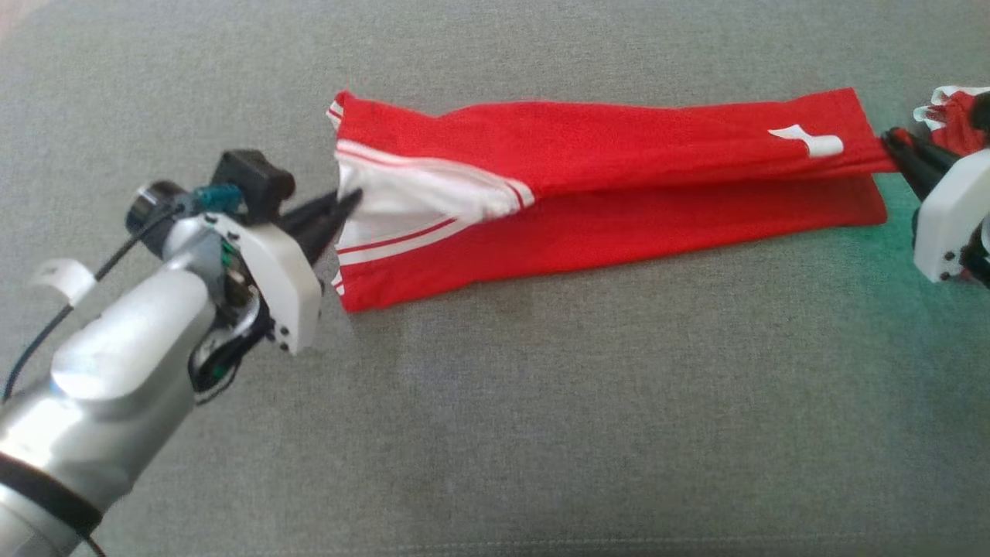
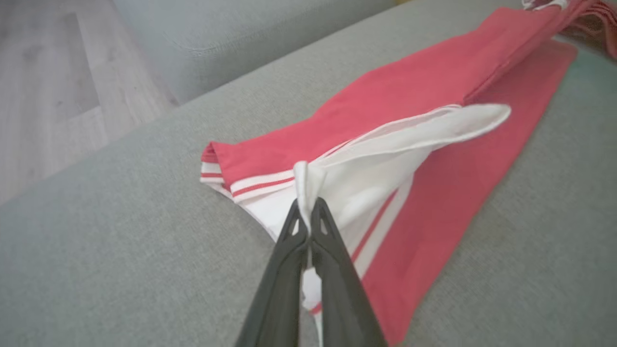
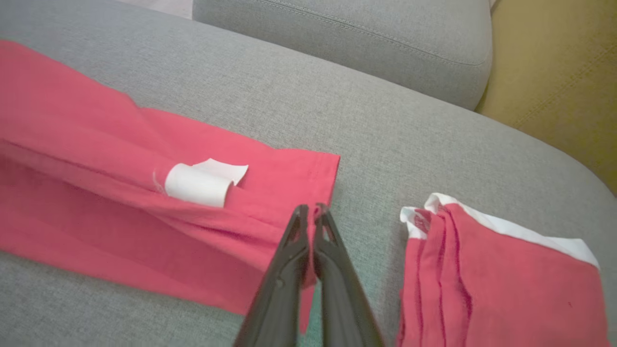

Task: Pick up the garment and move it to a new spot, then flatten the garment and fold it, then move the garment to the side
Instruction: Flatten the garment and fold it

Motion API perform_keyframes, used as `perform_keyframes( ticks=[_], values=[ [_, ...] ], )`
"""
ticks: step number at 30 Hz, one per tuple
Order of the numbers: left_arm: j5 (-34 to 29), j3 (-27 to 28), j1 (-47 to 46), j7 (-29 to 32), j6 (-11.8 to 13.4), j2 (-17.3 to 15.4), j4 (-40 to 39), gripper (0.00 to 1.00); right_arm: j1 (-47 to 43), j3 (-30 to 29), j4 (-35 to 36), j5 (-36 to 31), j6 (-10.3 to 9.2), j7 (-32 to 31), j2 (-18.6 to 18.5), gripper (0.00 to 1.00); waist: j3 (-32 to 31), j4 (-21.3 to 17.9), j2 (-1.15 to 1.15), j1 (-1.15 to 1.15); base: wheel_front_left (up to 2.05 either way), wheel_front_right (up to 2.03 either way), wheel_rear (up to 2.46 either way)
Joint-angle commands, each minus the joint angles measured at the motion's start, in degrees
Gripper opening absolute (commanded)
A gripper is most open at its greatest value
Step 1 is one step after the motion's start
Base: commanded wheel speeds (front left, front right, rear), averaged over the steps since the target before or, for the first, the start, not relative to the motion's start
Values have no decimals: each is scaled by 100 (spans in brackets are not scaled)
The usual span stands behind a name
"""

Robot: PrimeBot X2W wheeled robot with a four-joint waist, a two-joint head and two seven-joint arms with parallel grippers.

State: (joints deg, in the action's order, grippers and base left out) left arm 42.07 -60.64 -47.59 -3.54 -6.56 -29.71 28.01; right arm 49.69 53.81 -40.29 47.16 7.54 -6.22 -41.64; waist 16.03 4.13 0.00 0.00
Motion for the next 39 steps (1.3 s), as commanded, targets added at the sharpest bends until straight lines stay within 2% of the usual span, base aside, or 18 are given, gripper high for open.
perform_keyframes(
  ticks=[1,9,14,15,16,17,18,24,30,32,34,35,36,39],
  values=[
    [84,199,-144,116,-1,-321,-253,0,-80,74,100,41,-5,-42,-273,0,-1,-4,0,0,0,0,0],
    [431,91,17,730,-25,-549,-610,0,-10,421,123,121,-5,-188,-393,0,46,-48,0,0,0,0,0],
    [560,72,59,898,-28,-599,-661,0,31,537,67,190,-5,-227,-355,0,46,-93,0,0,0,0,0],
    [566,65,73,906,-21,-602,-657,0,38,563,47,197,-5,-228,-337,96,39,-108,0,0,0,0,0],
    [579,67,90,903,-7,-599,-648,29,34,577,29,238,-5,-240,-312,100,30,-124,0,0,0,0,0],
    [587,71,106,893,17,-596,-635,100,31,587,21,287,-5,-257,-291,100,16,-141,0,0,0,0,0],
    [528,137,150,700,226,-592,-557,100,75,559,24,449,-5,-222,-267,100,-76,-227,0,0,0,0,0],
    [632,579,250,-46,744,-487,-452,100,228,65,96,816,-5,295,-141,100,-294,-351,0,0,0,0,0],
    [1013,1494,556,-1055,1413,-100,-523,100,68,-730,239,1132,-5,1358,381,100,-475,-420,0,0,0,0,0],
    [1115,1929,762,-1131,1482,94,-662,100,-72,-942,302,1118,-5,1687,609,100,-506,-429,0,0,0,0,0],
    [977,2653,1035,-1140,1519,329,-948,100,-238,-1166,336,1048,-5,1896,879,100,-517,-448,0,0,0,0,0],
    [814,2977,1229,-1141,1501,452,-1086,100,-330,-1284,360,988,-5,1969,1028,100,-525,-462,0,0,0,0,0],
    [433,3536,1659,-1143,1408,722,-1336,100,-539,-1579,378,837,-5,2066,1349,100,-536,-486,0,0,0,0,0],
    [-164,4272,2255,-1144,1230,1193,-1679,100,-897,-2044,415,338,-5,2114,1789,100,-545,-503,0,0,0,0,0]
  ],
)
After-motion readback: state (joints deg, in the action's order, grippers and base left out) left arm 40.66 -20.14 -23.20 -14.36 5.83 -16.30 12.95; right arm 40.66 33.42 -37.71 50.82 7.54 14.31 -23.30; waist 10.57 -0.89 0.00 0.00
